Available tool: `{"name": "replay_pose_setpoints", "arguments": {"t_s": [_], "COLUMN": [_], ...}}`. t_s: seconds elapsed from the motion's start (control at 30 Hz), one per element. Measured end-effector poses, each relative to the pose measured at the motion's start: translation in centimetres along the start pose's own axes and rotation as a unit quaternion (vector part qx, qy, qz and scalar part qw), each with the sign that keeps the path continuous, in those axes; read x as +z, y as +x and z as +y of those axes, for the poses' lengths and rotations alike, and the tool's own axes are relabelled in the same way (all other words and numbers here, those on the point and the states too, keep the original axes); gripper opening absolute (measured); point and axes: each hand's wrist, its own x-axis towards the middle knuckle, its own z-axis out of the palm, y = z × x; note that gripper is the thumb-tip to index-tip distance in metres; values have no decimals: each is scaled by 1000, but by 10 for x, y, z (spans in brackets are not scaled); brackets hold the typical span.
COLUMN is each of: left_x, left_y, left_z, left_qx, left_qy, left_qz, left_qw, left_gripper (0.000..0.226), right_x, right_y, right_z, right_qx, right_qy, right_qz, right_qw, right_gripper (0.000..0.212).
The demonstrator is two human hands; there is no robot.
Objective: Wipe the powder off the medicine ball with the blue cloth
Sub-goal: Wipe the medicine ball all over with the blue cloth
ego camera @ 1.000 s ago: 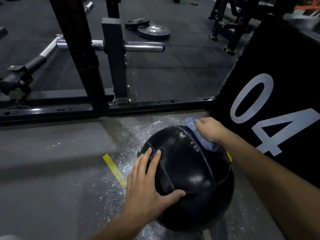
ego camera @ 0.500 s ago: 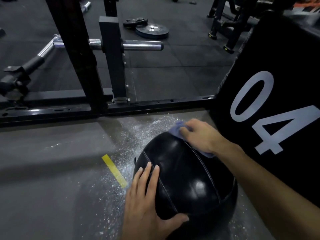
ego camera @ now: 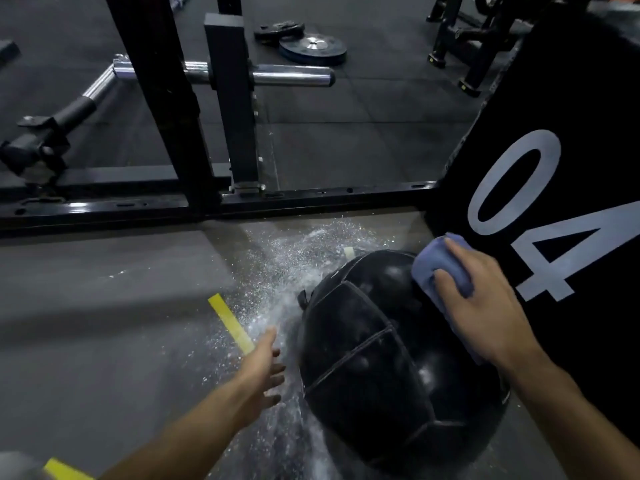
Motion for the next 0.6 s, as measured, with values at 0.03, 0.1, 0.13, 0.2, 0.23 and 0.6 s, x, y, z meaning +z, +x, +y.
{"name": "replay_pose_setpoints", "arguments": {"t_s": [0.03,0.1,0.13,0.2,0.23,0.6], "left_x": [5,21,28,43,49,36], "left_y": [1,6,10,14,15,-32], "left_z": [-1,-3,-5,-6,-6,28], "left_qx": [-18,-24,-23,-20,-25,124], "left_qy": [-16,-43,-64,-97,-108,-156], "left_qz": [-16,-25,-35,-63,-82,-22], "left_qw": [1000,998,997,993,990,980], "left_gripper": [69,71,75,87,92,63], "right_x": [-3,-8,-9,-13,-14,4], "right_y": [-1,-1,-1,-3,-4,-18], "right_z": [3,11,18,29,34,28], "right_qx": [35,85,104,136,136,107], "right_qy": [4,40,61,74,70,201], "right_qz": [0,15,21,22,16,29], "right_qw": [999,995,992,988,988,973], "right_gripper": [63,67,70,78,80,53]}}
